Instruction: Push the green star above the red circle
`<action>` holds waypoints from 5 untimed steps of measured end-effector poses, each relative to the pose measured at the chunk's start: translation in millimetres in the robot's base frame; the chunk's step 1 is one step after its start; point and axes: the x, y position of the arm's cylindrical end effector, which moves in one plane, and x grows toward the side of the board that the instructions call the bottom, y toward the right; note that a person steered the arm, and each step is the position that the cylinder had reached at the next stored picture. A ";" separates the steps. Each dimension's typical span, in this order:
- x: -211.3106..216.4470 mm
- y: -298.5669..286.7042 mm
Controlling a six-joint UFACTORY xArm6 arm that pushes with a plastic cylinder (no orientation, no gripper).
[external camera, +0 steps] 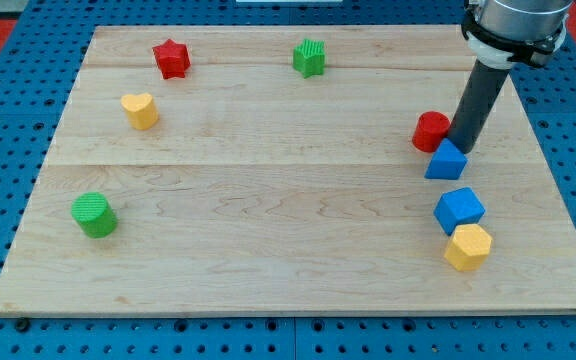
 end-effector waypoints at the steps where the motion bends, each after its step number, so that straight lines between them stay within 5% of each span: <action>1: -16.6 16.6; 2: -60.5 14.1; 3: -117.0 -57.6; 4: -93.3 -162.0; 5: -122.8 -267.1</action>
